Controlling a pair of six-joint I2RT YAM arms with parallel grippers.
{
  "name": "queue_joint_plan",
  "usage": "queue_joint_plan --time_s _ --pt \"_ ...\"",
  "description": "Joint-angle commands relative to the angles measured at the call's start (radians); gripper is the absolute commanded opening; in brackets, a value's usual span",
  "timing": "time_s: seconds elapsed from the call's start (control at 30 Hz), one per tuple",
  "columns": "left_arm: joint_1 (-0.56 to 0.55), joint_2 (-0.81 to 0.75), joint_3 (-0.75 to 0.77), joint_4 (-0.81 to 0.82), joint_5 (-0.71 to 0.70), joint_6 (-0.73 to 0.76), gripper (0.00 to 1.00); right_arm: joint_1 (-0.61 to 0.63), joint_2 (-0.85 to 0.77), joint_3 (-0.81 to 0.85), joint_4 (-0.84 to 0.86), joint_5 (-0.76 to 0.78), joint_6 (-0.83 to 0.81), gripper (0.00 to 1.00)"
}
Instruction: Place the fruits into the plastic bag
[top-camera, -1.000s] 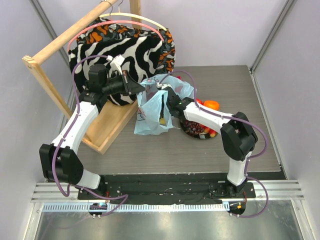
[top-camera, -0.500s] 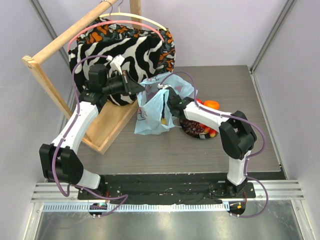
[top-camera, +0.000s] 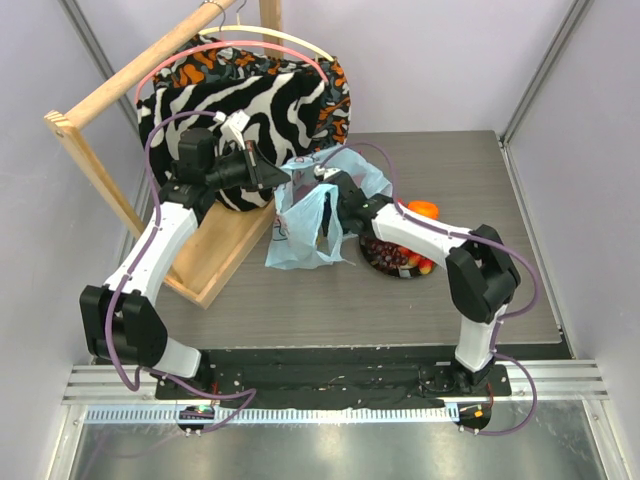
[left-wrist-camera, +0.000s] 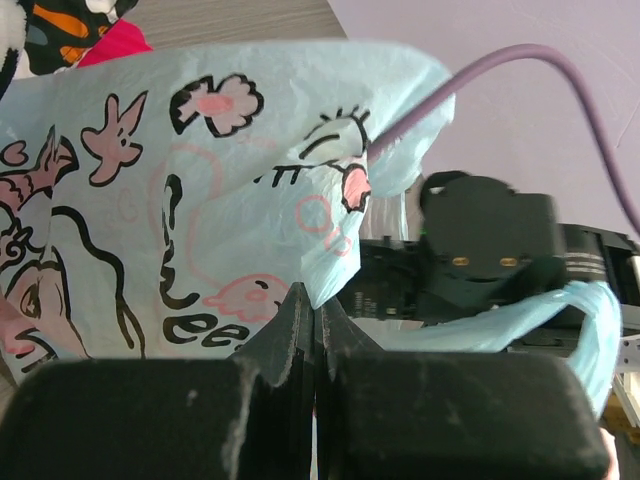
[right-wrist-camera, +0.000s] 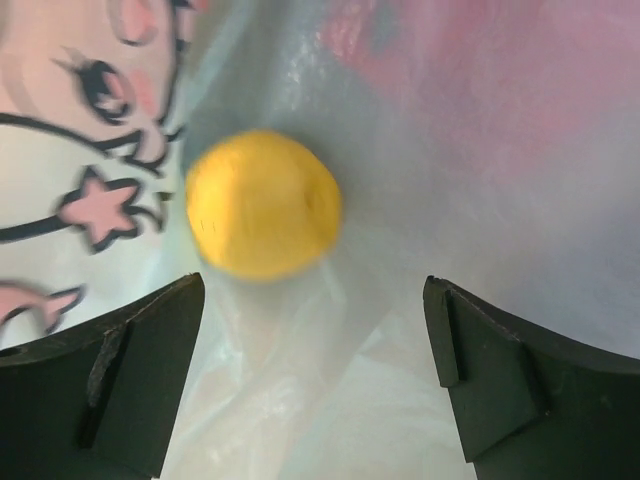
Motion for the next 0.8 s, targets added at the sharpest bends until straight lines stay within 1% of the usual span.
queue_joint_plan --time_s 0.0,0.07,0.23,0.43,0.53,0.63,0.77 --pt "0.009 0.002 0.007 0.033 0.016 -0.007 0.00 0.001 -0.168 -0.033 0.107 -0.034 -0.003 1.00" --pt "0.009 0.001 0.006 0.030 0.013 -0.007 0.00 0.001 -0.234 -0.051 0.135 -0.076 -0.003 1.00" --pt "0.008 0.004 0.012 0.016 0.001 -0.005 0.00 0.002 -0.370 -0.122 0.245 -0.087 0.003 0.98" --pt "0.008 0.004 0.014 0.002 -0.013 0.001 0.00 0.002 -0.476 -0.197 0.359 -0.156 0.003 0.96" --pt "0.009 0.002 0.015 0.000 -0.016 0.002 0.00 0.001 -0.551 -0.249 0.467 -0.169 0.019 0.96" --pt "0.009 0.001 0.015 -0.003 -0.016 0.002 0.00 0.002 -0.626 -0.304 0.549 -0.147 0.037 0.95" --pt "0.009 -0.004 0.017 -0.001 -0.015 0.004 0.00 0.002 -0.691 -0.341 0.563 -0.053 0.054 0.94"
